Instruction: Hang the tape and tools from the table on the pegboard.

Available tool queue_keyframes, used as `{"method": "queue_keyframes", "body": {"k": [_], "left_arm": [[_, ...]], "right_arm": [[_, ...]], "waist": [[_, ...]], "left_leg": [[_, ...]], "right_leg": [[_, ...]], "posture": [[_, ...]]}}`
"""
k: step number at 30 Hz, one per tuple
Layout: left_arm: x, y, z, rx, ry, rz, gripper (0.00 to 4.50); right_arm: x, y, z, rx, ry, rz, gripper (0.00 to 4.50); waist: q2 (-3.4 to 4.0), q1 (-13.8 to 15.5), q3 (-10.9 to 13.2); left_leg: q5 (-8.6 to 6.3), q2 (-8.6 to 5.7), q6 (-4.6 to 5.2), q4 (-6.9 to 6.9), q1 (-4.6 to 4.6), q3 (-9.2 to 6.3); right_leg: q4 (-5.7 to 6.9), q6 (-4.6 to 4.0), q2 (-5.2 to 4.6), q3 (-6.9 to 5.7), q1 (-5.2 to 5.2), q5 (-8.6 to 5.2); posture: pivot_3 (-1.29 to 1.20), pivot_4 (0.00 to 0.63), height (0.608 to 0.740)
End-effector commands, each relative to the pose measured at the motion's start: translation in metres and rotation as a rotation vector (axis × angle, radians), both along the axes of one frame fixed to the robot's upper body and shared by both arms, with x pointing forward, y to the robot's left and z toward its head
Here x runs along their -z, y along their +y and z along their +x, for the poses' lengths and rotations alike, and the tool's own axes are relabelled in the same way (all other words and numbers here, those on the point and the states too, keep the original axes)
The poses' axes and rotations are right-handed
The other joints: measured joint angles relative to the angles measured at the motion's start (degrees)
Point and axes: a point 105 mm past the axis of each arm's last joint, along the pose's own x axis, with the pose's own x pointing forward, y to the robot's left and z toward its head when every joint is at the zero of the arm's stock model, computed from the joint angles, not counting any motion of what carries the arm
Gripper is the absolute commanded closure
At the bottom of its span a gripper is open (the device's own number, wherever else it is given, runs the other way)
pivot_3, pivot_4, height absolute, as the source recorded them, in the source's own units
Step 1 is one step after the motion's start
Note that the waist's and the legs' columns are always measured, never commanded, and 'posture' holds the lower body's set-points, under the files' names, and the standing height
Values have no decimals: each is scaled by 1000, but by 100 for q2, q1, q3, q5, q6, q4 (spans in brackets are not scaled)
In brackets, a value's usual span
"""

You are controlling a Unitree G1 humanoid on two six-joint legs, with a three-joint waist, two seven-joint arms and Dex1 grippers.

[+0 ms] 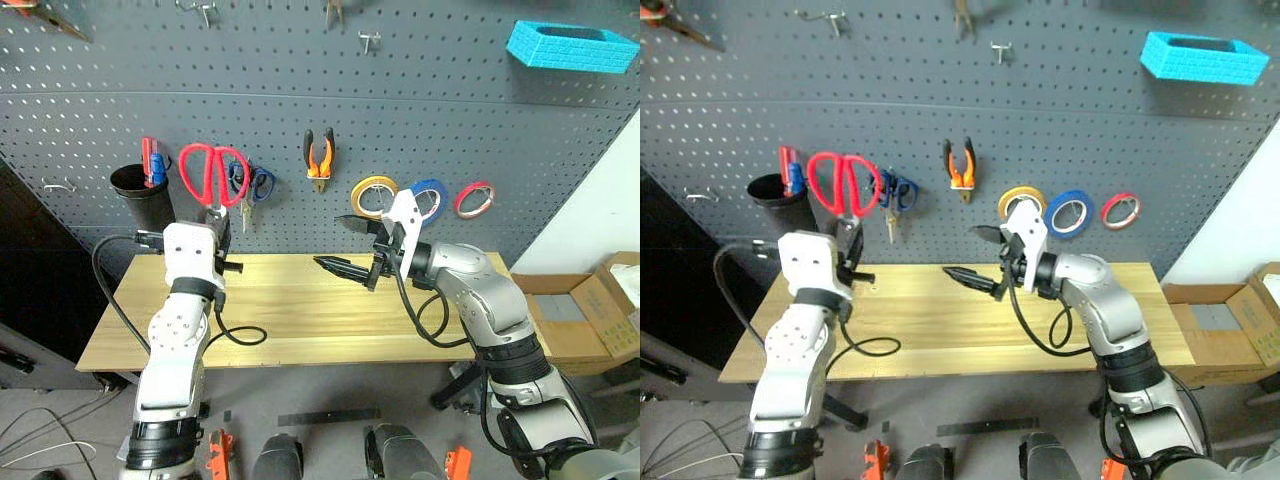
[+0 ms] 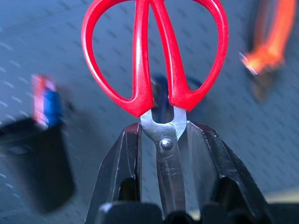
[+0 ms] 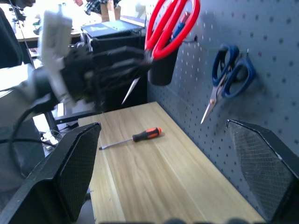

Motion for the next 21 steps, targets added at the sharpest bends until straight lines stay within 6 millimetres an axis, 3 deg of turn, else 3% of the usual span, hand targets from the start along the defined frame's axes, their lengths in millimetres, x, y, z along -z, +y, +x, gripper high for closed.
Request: {"method": "queue_keyframes", "body": {"k": [1, 4, 10, 21], "left_arm": [[6, -3, 15, 26, 55, 21, 3436], [10, -3, 26, 31, 80, 18, 3436], [14, -4, 38, 30, 104, 41, 3436], [31, 10, 43, -34, 163, 28, 3436]], "right_arm": [[-20, 4, 1, -6, -81, 32, 0], [-23, 4, 3, 4, -93, 35, 0], [-23, 3, 5, 18, -108, 30, 0], [-19, 3, 4, 23, -113, 5, 0]], "waist": [[-1, -42, -16], [-1, -137, -28], [1, -250, -52], [2, -320, -71]], "left_leg": [[-1, 0, -1, -1, 16, 0], [-19, 0, -31, -4, 58, -1], [-1, 1, 0, -6, 59, -5], [-2, 1, -1, -16, 58, -9]], "right_leg": [[0, -1, 0, 0, 16, 0], [-1, -2, 0, -3, 54, 0], [12, -10, 1, -3, 52, -4], [15, 12, 2, -3, 48, 2]], "posture": [[-66, 0, 740], [-76, 0, 740], [-90, 0, 740], [-98, 0, 740]]}}
